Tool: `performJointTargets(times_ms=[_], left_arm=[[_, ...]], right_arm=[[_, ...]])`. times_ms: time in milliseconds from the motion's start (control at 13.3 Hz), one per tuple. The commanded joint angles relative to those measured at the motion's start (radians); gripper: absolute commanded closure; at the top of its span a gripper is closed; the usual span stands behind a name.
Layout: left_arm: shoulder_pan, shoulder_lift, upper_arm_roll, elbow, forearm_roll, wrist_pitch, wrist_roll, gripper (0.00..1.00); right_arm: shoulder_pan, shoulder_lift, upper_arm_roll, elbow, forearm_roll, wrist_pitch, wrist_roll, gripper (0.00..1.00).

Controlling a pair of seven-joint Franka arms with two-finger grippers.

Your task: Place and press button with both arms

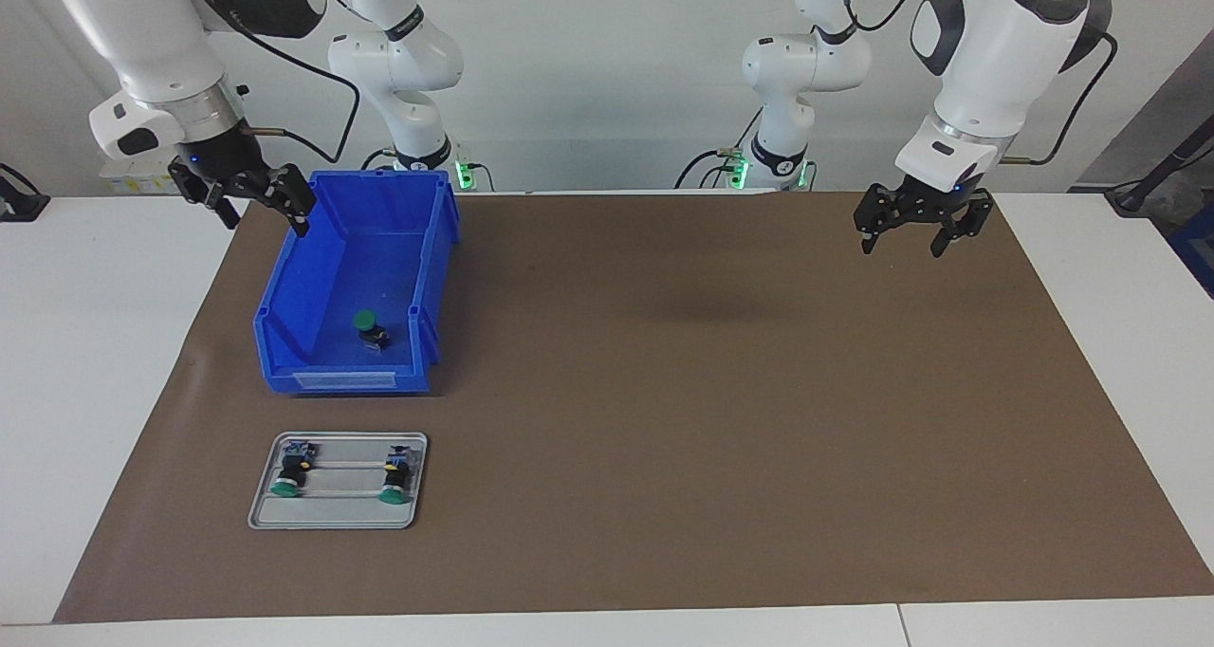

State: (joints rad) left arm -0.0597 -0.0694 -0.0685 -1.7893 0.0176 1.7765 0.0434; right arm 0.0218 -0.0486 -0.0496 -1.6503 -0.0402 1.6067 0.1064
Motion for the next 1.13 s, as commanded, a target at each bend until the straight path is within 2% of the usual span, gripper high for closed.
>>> performJointTargets(times_ms=[0,375,676,1051], left_arm=[[0.011,-0.029,-0.005,-0.033,0.015,0.015,0.01,0.0],[0.011,-0.029,-0.005,-0.033,0.015,0.015,0.01,0.0],[0.011,-0.029,-0.005,-0.033,0.015,0.015,0.01,0.0],[0.011,-0.029,-0.005,-0.033,0.015,0.015,0.01,0.0]], right_arm=[[0.108,0.047,0.01,0.063,-0.036,-0.039,0.102,0.01],[0.055,0.039,0.004,0.086,0.054,-0.034,-0.002,0.01],[0.046,0.045,0.002,0.13,0.025,-0.069,-0.007,0.01],[0.049,0.033,0.002,0.101,-0.009,-0.082,-0.059,0.0]])
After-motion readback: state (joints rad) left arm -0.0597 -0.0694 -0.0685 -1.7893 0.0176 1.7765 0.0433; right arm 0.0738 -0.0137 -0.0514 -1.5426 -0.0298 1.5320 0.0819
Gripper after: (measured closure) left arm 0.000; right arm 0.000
